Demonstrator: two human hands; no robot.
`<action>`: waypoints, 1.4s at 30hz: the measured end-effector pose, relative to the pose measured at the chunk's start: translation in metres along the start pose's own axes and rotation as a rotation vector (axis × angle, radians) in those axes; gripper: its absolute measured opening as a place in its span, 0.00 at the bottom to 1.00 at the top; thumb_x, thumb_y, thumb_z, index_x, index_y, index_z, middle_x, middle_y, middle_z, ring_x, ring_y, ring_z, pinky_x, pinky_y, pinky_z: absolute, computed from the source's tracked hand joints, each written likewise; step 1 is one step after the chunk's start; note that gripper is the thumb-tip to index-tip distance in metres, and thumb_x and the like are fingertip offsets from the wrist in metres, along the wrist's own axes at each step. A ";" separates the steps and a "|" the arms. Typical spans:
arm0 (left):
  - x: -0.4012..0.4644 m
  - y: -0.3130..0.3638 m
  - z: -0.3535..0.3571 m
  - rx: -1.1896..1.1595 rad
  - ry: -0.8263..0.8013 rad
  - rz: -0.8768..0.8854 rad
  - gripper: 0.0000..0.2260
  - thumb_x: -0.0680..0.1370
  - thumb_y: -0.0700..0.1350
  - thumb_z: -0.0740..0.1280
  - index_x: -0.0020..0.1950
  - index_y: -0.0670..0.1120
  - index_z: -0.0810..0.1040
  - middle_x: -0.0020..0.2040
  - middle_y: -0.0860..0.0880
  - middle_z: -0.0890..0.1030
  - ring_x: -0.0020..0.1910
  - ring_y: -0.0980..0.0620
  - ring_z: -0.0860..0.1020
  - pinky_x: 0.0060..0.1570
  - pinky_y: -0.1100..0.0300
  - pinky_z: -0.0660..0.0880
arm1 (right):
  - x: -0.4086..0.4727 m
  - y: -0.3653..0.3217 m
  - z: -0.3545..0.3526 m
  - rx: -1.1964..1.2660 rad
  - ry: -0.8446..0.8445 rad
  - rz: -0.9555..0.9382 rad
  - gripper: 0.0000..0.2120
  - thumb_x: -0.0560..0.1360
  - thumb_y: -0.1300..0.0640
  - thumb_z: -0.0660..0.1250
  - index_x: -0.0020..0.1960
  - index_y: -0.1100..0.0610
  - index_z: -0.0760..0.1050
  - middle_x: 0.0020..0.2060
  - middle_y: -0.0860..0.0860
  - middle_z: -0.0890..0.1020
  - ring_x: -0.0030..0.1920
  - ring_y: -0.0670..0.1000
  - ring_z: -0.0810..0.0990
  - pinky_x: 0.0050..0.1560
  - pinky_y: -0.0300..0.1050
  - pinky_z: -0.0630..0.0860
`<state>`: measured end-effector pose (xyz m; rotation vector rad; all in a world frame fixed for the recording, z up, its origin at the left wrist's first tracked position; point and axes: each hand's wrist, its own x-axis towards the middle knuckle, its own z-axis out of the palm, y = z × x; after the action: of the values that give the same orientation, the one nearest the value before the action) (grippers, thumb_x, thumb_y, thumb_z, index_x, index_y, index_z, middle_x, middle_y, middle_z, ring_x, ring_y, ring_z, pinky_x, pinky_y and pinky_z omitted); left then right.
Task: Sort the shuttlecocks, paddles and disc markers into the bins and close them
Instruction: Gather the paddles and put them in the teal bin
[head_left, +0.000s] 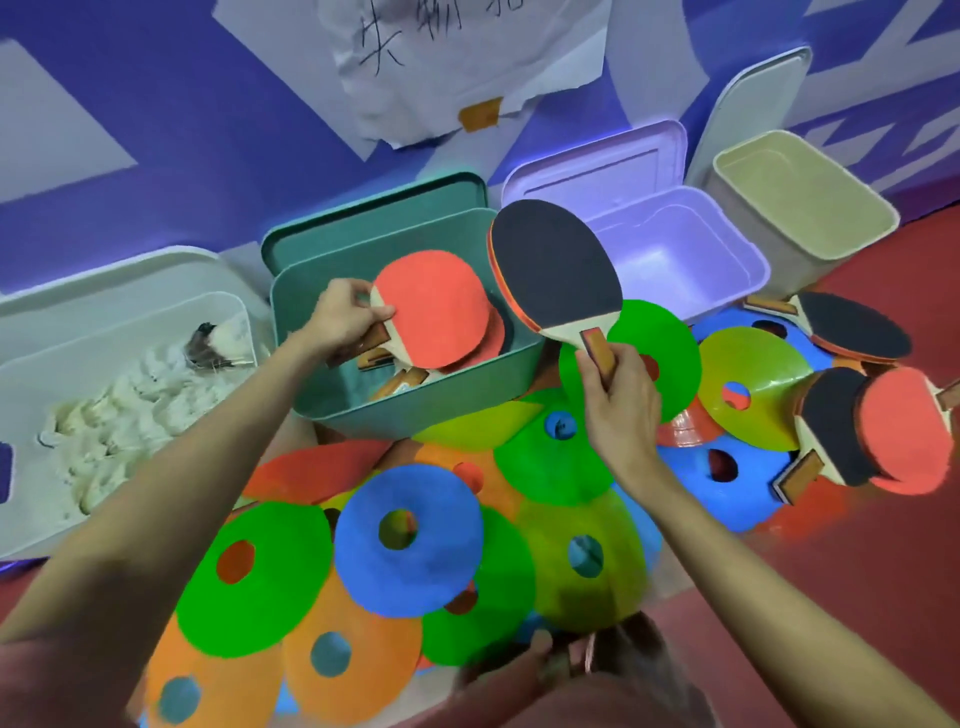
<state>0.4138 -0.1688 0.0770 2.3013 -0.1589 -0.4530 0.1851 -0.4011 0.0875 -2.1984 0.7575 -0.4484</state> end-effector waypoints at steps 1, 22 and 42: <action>0.007 -0.002 0.003 -0.010 -0.039 -0.008 0.09 0.75 0.42 0.72 0.52 0.39 0.80 0.38 0.45 0.79 0.34 0.53 0.75 0.36 0.61 0.71 | -0.001 -0.002 0.002 -0.007 0.003 0.003 0.13 0.79 0.49 0.61 0.52 0.59 0.73 0.44 0.56 0.79 0.45 0.60 0.77 0.36 0.42 0.55; 0.041 -0.034 -0.020 0.246 0.016 0.135 0.11 0.77 0.42 0.68 0.57 0.41 0.80 0.56 0.44 0.82 0.54 0.45 0.79 0.56 0.56 0.73 | 0.010 -0.094 0.058 -0.431 -0.245 -0.123 0.16 0.80 0.49 0.57 0.52 0.63 0.73 0.49 0.62 0.80 0.51 0.63 0.79 0.45 0.52 0.72; -0.019 -0.072 -0.060 0.215 0.236 0.239 0.11 0.73 0.34 0.66 0.55 0.37 0.79 0.51 0.40 0.82 0.50 0.43 0.80 0.54 0.54 0.74 | 0.023 -0.132 0.143 -0.390 -0.632 0.180 0.04 0.72 0.65 0.60 0.41 0.61 0.73 0.44 0.58 0.79 0.51 0.59 0.79 0.43 0.44 0.70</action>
<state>0.4162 -0.0739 0.0690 2.4841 -0.3756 -0.0418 0.3272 -0.2664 0.0952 -2.3910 0.7125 0.5117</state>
